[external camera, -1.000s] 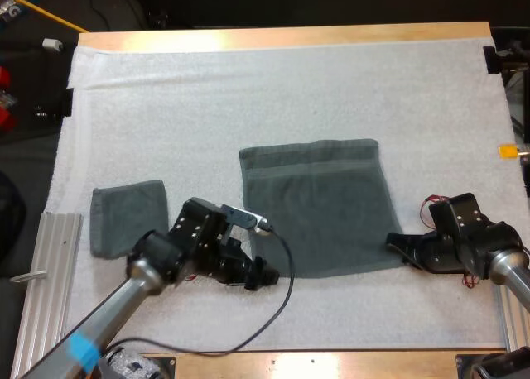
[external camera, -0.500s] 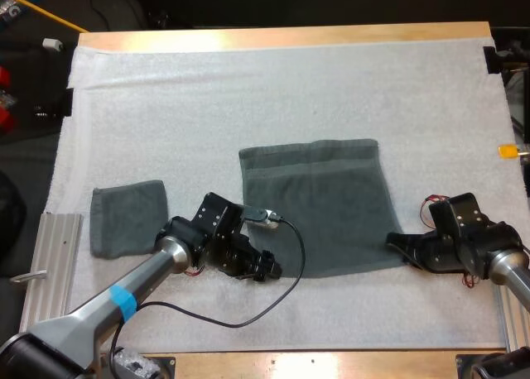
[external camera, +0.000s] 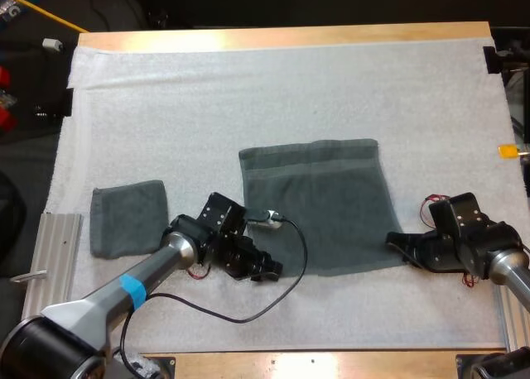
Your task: Pick towel from pile, fold and stack
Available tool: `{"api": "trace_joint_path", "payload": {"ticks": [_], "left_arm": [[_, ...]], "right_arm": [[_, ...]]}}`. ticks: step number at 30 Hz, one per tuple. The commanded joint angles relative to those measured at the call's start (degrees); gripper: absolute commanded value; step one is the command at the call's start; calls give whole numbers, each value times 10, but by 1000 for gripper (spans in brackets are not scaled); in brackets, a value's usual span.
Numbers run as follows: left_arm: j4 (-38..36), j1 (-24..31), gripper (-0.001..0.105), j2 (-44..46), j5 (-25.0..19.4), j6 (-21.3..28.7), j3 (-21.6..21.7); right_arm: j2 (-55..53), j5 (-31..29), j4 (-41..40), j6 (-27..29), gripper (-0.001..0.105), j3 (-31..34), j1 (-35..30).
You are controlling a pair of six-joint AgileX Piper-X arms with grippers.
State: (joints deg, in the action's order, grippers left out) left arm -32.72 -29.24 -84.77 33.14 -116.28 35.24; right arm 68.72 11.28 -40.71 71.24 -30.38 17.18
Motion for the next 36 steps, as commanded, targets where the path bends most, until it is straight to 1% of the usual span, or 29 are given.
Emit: {"api": "trace_joint_path", "payload": {"ticks": [1,3,7,10,12,15,17,21,24,26,28,31,33,36], "left_arm": [[3,-1,36,-1,11,-5,-1],[-4,-1,33,-1,11,-5,-1],[-20,-1,0,-1,11,7,-1],[-29,-1,0,2,11,8,-1],[-38,-1,0,12,11,12,-1],[-69,-4,0,43,11,41,-1],[-97,-6,0,76,11,57,-1],[-137,-6,0,135,11,63,-1],[-175,-11,0,174,11,77,-1],[-205,-24,0,199,11,85,-1],[-216,-40,0,216,11,86,-1],[-202,-59,0,226,11,86,-1],[-188,-59,0,223,11,82,-1],[-160,-46,0,213,17,66,-1]], "right_arm": [[-3,-1,0,8,0,0,-3],[-3,1,0,8,0,0,-3],[-3,7,0,9,0,0,-3],[-3,32,-1,9,0,0,-3],[-5,38,-7,15,0,0,-3],[-19,38,-25,24,0,0,-3],[-41,38,-48,32,0,0,-3],[-89,40,-102,36,0,0,-3],[-135,40,-143,41,0,0,-3],[-168,46,-169,41,0,0,-2],[-192,57,-183,39,0,0,-2],[-220,67,-185,26,0,0,-2],[-229,70,-171,7,0,0,-2],[-231,80,-123,-24,0,0,-2]]}}
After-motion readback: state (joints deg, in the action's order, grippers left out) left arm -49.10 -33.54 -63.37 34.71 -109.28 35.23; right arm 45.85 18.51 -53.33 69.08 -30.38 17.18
